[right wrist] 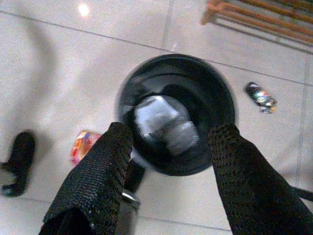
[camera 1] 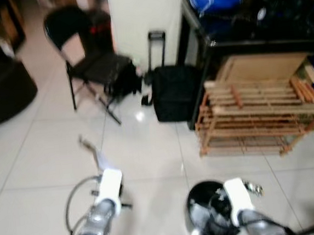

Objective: Picking trash to rubbish bin

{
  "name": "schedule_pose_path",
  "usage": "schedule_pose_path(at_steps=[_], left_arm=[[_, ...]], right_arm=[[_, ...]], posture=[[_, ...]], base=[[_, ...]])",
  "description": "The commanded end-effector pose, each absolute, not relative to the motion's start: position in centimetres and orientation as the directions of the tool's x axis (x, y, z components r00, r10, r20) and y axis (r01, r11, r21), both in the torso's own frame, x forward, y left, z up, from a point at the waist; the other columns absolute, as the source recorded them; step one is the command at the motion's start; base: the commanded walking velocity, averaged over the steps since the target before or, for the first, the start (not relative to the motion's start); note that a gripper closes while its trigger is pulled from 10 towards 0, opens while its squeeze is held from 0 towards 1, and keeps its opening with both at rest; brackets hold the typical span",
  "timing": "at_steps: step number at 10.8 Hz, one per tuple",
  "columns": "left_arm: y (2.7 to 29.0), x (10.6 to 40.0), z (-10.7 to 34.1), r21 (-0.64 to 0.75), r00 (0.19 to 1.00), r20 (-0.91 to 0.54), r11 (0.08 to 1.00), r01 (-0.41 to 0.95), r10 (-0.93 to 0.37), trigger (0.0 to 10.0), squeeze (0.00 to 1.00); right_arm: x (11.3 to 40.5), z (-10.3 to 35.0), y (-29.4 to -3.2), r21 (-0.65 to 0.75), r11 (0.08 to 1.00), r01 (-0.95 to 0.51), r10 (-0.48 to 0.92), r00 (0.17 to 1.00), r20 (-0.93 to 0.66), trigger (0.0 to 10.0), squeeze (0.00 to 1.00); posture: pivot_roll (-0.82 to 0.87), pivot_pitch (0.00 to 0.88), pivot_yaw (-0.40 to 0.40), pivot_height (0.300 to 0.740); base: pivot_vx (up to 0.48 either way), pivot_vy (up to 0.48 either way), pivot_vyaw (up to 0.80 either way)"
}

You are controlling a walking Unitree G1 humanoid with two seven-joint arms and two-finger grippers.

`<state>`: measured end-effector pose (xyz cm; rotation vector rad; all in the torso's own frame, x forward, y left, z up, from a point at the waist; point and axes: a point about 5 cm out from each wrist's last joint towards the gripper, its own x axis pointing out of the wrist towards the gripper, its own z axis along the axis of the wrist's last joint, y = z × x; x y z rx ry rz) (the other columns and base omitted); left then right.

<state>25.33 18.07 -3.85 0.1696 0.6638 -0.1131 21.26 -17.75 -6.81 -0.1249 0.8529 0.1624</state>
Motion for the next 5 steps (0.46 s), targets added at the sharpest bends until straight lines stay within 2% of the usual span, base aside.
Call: schedule_pose_path(at_steps=[1, 5], left_arm=[[17.92, 25.35, -3.84, 0.123, 0.785, -0.618, 0.979, 0.16, -0.051, 10.0, 0.0], [17.94, 25.36, -3.79, 0.126, 0.789, -0.612, 0.979, 0.162, -0.052, 10.0, 0.0]], right_arm=[[21.48, -6.65, -17.98, -0.043, 0.983, -0.179, 0.086, 0.655, -0.751, 10.0, 0.0], [21.38, -6.72, -17.83, -0.04, 0.982, -0.184, 0.092, 0.652, -0.752, 10.0, 0.0]], posture=[[0.09, 0.035, -0.035, 0.74], [0.09, 0.028, -0.034, 0.74]], base=[[0.0, 0.0, 0.0], [0.0, 0.0, 0.0]])
